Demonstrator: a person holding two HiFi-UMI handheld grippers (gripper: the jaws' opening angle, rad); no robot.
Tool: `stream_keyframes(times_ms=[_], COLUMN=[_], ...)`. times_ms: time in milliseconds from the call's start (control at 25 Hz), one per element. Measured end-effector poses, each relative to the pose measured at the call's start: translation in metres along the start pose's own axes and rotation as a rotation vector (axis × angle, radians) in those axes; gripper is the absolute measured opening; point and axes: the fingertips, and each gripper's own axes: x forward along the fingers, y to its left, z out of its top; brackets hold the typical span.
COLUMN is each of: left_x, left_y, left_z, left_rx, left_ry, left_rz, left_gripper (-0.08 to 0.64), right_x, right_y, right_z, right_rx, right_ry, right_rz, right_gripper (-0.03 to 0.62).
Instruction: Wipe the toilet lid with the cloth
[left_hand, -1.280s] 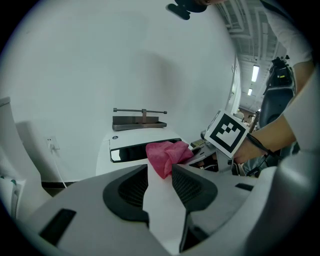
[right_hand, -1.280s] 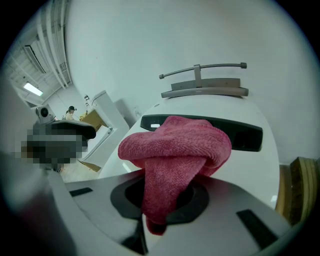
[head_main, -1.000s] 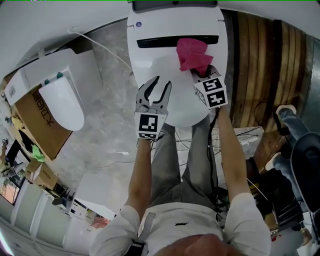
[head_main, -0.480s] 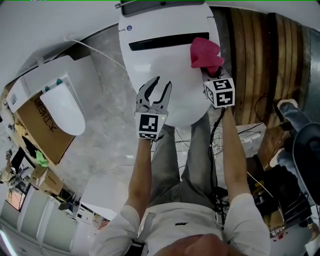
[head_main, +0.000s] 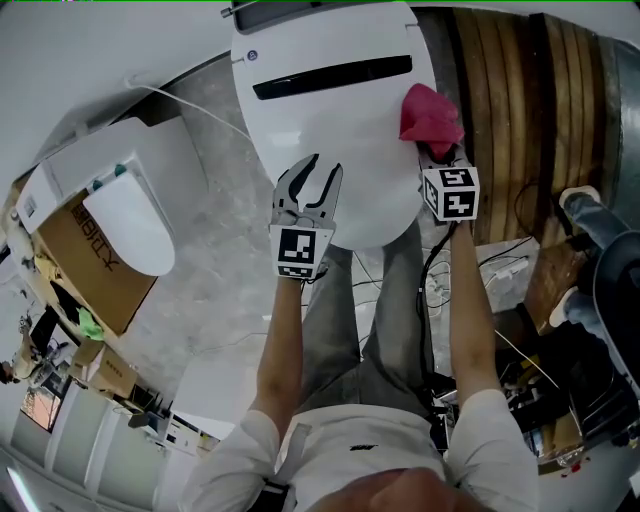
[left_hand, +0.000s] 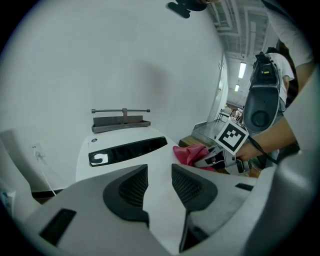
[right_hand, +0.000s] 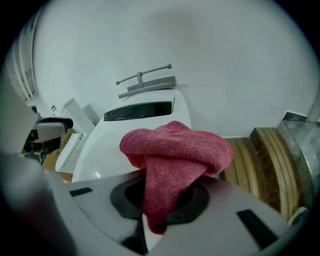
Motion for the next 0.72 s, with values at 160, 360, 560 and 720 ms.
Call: stream_keyframes(times_ms=[160,360,560,720], left_x=[-0.007,-0.019,-0.033,-0.044], left_y=[-0.001,0.001,0.006,0.012], left_z=[-0.005,-0.014,-0.028,-0.038], left_rx=[0.009,0.007,-0.010,-0.026], left_ry=[0.001,0.002,0.005,0.007], left_rz=[-0.005,-0.003,0.010,0.026], left_gripper=[0.156,0.156,0.156,0.156], right_x=[-0.006,-0.009,-0.009,-0.009], right_y=[-0.002,0.004,0.017,0.033], right_z=[-0.014,-0.024,-0.032,-0.037], right_rx=[0.024,0.051,0.068,0.056], right_ry=[0.006,0.006,0.007,0.018], right_rz=[-0.031,-0.070,-0.084,-0.080], right_gripper=[0.064,0.064,0.064,0.064])
